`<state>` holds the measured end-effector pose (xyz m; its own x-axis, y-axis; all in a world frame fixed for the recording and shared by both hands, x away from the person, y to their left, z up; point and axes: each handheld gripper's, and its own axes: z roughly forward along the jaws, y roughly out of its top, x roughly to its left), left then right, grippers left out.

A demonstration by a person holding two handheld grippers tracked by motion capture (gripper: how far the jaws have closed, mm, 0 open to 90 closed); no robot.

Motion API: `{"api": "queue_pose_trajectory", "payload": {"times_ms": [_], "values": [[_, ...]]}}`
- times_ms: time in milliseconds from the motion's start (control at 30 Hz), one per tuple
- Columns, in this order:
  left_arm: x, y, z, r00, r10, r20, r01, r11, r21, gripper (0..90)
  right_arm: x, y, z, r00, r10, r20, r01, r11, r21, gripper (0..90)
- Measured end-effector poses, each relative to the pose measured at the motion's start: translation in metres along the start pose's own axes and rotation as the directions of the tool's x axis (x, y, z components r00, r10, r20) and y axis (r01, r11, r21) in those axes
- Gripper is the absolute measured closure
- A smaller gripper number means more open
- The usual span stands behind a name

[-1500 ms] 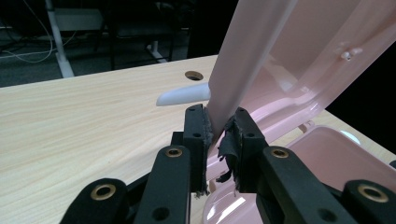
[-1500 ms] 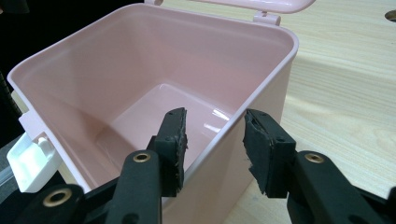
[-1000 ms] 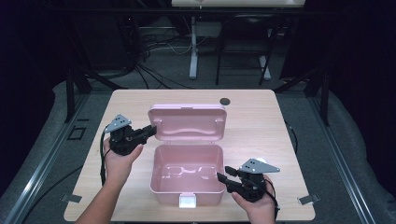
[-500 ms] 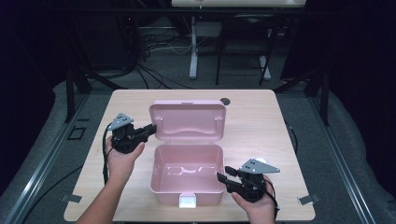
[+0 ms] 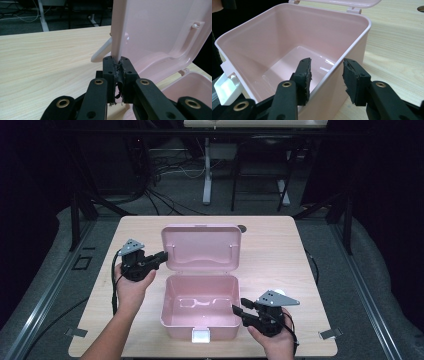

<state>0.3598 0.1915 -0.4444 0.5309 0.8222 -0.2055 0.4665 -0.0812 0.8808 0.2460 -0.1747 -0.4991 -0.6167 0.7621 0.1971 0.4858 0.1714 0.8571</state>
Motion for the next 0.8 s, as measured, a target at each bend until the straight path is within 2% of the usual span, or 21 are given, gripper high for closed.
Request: {"api": "queue_pose_trajectory", "payload": {"times_ms": [800], "values": [[0.008,0.005,0.012,0.9983,-0.058,0.001,0.058,0.9978,0.031,86.7,0.001,-0.001,0.004,1.0,0.004,-0.002,-0.004,1.0,0.016,53.8]]}}
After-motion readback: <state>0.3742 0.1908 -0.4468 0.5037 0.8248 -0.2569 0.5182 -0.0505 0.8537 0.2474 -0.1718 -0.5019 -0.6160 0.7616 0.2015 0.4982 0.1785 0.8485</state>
